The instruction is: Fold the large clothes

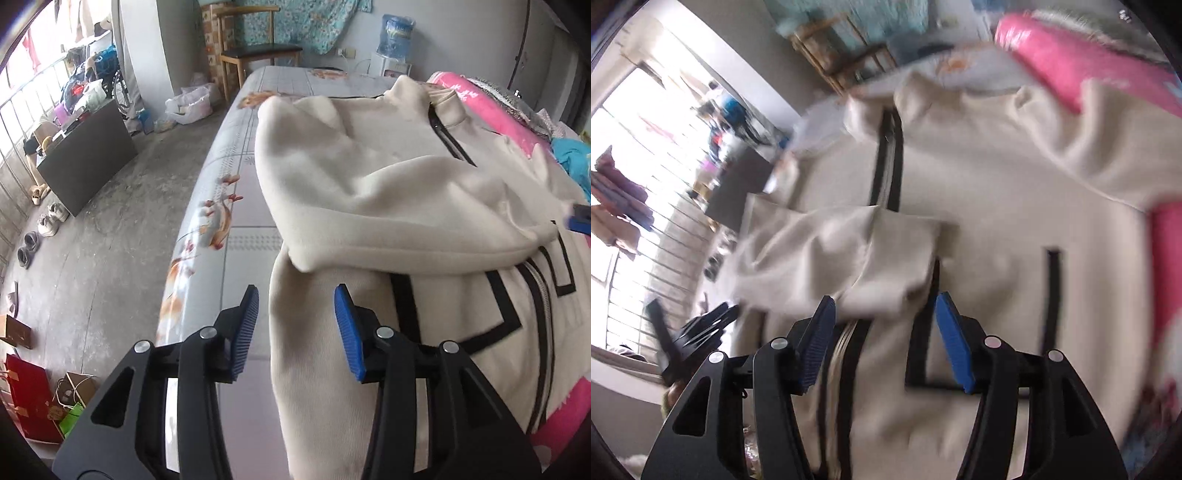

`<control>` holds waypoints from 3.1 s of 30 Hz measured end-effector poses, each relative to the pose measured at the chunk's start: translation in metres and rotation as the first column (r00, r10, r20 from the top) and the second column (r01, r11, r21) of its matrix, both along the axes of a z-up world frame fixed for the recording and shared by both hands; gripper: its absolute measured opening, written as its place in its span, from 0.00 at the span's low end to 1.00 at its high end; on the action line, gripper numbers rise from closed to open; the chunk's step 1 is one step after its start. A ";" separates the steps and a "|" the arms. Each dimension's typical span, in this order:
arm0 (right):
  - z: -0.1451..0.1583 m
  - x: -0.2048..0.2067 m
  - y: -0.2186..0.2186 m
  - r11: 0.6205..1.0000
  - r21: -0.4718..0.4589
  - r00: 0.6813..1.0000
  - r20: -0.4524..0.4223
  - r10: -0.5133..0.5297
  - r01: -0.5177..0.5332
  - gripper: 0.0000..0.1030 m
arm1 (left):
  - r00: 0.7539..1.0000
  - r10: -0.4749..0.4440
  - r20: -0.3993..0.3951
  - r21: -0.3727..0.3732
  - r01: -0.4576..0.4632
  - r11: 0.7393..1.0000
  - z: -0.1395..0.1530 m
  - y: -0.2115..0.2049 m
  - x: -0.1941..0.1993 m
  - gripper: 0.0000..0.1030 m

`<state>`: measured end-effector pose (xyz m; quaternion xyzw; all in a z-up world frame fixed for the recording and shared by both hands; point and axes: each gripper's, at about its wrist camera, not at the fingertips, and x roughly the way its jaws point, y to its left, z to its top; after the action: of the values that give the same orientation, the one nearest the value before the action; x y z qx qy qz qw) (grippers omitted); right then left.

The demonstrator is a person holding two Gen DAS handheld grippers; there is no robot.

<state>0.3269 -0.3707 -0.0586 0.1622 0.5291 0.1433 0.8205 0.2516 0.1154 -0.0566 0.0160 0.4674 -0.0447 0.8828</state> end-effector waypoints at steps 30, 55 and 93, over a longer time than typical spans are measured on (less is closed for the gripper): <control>0.048 0.112 -0.050 0.926 -0.280 0.952 0.243 -0.185 0.252 0.04 | 0.998 0.049 0.045 0.044 -0.051 0.998 -0.014 0.015 0.025 0.42; -0.020 0.130 -0.054 0.932 -0.342 0.992 0.083 -0.095 0.118 0.42 | 0.990 -0.080 0.113 0.328 0.039 0.944 -0.007 -0.034 0.033 0.21; -0.009 0.070 -0.040 0.963 -0.254 0.991 0.114 -0.063 0.090 0.43 | 0.995 -0.009 0.098 0.045 0.005 0.999 -0.016 0.007 0.035 0.12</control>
<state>0.3967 -0.4106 -0.0673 0.0662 0.4926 0.0495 0.8663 0.2863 0.1223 -0.0725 0.0395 0.4243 -0.0366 0.9039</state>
